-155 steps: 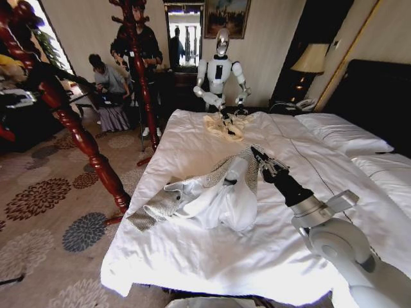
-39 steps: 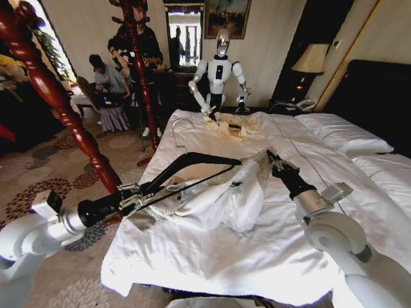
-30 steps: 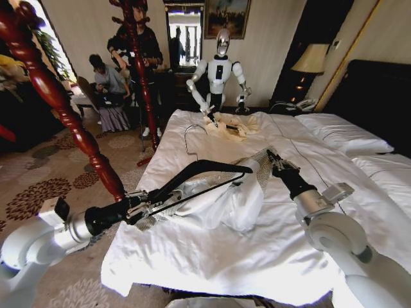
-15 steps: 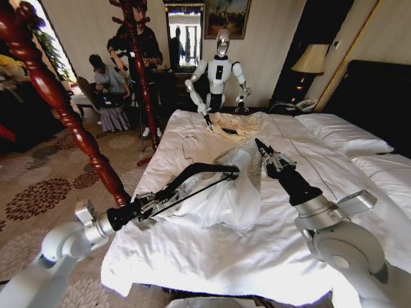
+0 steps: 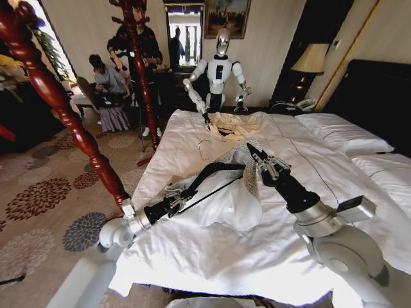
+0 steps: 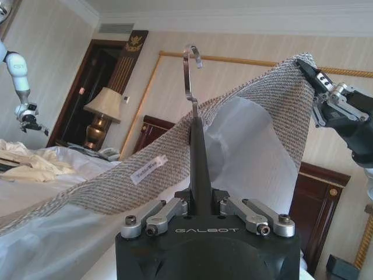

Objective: Pick up the clothes from the bed and hang them on the clothes hanger.

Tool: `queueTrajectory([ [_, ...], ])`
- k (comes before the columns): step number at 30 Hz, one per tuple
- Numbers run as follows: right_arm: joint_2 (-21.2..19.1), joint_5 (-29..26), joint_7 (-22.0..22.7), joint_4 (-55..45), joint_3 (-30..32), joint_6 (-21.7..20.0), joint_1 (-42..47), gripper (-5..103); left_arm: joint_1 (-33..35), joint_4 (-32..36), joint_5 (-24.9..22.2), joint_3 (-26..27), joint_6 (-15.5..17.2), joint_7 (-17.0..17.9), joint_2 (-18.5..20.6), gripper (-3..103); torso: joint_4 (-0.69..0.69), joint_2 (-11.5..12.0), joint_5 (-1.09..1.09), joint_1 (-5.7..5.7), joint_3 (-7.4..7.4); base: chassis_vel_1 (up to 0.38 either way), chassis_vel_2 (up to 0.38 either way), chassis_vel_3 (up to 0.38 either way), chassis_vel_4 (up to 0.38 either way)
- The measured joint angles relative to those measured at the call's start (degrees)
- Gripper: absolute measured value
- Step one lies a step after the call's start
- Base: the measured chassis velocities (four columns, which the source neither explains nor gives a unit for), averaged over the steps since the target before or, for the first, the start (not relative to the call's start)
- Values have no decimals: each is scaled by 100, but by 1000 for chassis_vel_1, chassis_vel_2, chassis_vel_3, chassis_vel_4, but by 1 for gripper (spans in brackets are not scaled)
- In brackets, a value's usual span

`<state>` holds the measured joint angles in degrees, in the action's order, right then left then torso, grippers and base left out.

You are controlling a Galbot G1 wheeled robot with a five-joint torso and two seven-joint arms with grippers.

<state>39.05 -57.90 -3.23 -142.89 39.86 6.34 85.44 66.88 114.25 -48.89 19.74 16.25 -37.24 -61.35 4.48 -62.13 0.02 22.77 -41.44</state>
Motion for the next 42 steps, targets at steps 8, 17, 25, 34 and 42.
queueTrajectory([
  [8,101,218,-351,299,-174,74,15,3,-129,-39,190,-298,-23,-2,-243,18,-1,0,1,0,0,0,0,0,0],
  [17,150,183,-665,315,-191,196,18,3,-240,-368,702,-705,-86,-33,-468,18,-1,0,-1,0,0,0,0,0,0],
  [25,106,74,-865,137,-131,328,48,3,-429,-554,821,-849,-102,15,-594,18,0,0,-2,0,0,0,0,0,0],
  [34,153,560,-1116,363,-395,395,172,3,-544,-397,635,-747,-81,158,-600,18,0,-1,-1,0,0,0,0,0,0],
  [42,226,777,-1133,533,-610,409,28,3,-444,-203,462,-382,-78,194,-403,18,-1,-1,-1,0,0,0,0,0,0],
])
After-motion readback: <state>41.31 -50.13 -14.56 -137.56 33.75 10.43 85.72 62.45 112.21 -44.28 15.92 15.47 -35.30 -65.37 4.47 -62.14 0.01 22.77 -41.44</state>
